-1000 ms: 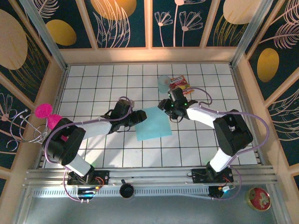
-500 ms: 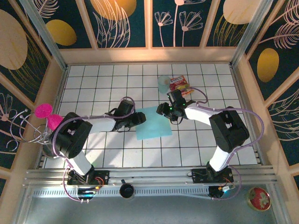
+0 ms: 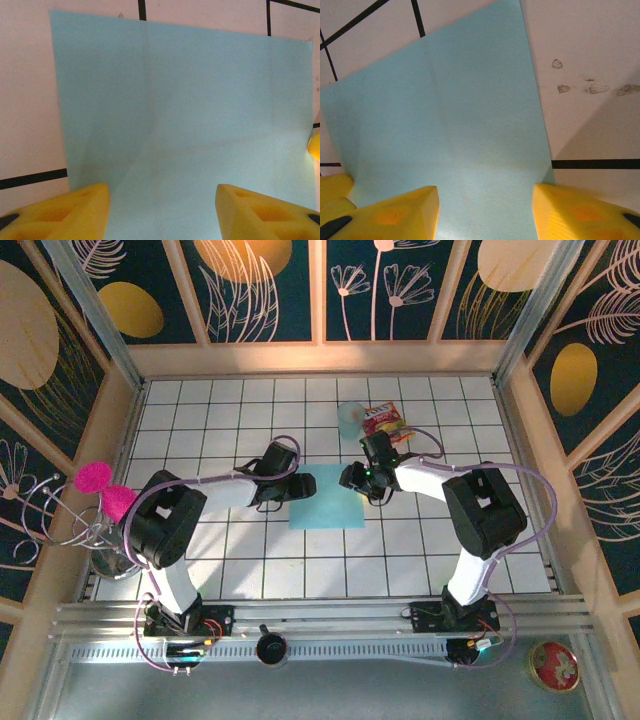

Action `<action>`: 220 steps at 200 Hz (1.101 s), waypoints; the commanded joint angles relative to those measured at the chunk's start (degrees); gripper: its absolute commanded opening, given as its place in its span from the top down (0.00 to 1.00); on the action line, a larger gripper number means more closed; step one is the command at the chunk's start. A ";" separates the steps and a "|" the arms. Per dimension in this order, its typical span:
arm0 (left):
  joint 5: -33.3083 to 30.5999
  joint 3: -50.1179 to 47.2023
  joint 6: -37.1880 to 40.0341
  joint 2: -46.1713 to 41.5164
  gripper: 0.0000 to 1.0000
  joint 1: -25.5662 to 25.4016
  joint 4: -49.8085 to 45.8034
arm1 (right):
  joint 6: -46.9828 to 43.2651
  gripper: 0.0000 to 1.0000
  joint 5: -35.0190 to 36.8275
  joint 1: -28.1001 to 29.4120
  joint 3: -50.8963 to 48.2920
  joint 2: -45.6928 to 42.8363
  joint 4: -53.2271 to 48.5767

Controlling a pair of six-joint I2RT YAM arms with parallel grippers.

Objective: Fold a paper plane with a square sheet of paper (pick it up from the middle)

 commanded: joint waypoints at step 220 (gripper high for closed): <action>2.90 -9.29 -12.61 -2.04 0.52 -0.08 11.37 | -1.32 0.63 -5.50 0.08 1.14 4.22 1.31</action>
